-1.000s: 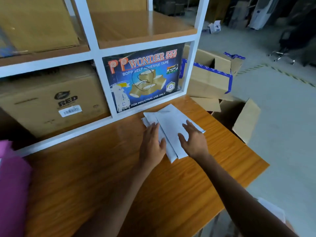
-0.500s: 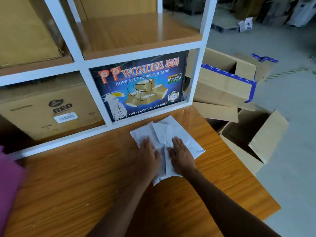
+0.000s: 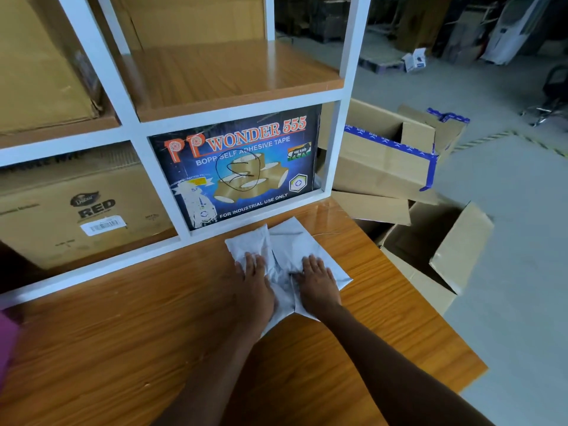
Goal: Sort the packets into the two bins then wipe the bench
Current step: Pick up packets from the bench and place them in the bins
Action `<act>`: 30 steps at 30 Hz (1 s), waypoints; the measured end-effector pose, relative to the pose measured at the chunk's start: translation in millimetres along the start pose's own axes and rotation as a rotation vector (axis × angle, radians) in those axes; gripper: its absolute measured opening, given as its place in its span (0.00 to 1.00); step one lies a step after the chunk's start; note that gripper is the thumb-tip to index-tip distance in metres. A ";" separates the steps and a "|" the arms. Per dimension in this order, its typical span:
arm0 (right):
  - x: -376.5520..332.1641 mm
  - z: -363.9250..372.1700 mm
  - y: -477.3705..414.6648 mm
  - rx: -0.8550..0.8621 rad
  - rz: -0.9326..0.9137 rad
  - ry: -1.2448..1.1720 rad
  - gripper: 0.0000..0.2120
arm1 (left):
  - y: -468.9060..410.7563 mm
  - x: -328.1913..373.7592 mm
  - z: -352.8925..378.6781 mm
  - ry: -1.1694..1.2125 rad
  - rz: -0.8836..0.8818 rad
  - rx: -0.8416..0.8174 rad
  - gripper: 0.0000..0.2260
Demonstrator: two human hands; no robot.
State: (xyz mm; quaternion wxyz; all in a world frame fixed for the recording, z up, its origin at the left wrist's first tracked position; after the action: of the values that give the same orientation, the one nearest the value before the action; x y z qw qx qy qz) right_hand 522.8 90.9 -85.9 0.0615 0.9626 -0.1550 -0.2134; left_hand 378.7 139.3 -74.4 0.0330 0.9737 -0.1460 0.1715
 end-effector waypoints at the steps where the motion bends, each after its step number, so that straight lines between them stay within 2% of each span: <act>1: -4.2 1.7 1.2 -0.012 0.002 -0.019 0.29 | 0.7 -2.9 -2.7 0.006 0.008 0.004 0.23; 6: -26.5 -4.6 10.1 0.004 0.004 -0.166 0.28 | 4.0 -26.5 -24.5 -0.049 0.064 0.076 0.23; 11: -68.1 -32.8 36.3 0.192 -0.036 -0.228 0.25 | 18.8 -44.0 -71.3 0.147 0.138 0.183 0.22; 19: -151.9 -47.7 114.4 0.435 -0.120 -0.345 0.25 | 74.1 -94.6 -141.7 0.255 0.290 0.320 0.22; 25: -204.4 -44.0 186.3 0.534 -0.186 -0.381 0.25 | 144.8 -145.7 -180.6 0.293 0.274 0.404 0.22; 30: -230.9 -22.6 245.2 0.536 -0.280 -0.400 0.26 | 208.9 -181.7 -207.6 0.308 0.248 0.449 0.22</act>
State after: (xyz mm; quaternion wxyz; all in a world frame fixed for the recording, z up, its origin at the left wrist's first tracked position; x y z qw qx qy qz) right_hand 266.9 -64.5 70.2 -0.2546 0.8957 -0.0811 -0.3556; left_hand 86.3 13.1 61.1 -0.1827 0.8939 -0.2154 0.3481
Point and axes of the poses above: each hand's wrist, its own y-axis away from the middle knuckle, its own z-axis out of the palm, x = y × z, the point moved 8 cm from there along -y, towards the middle knuckle, and after that the axes turned 3 degrees about -x, right-handed, at the moved point
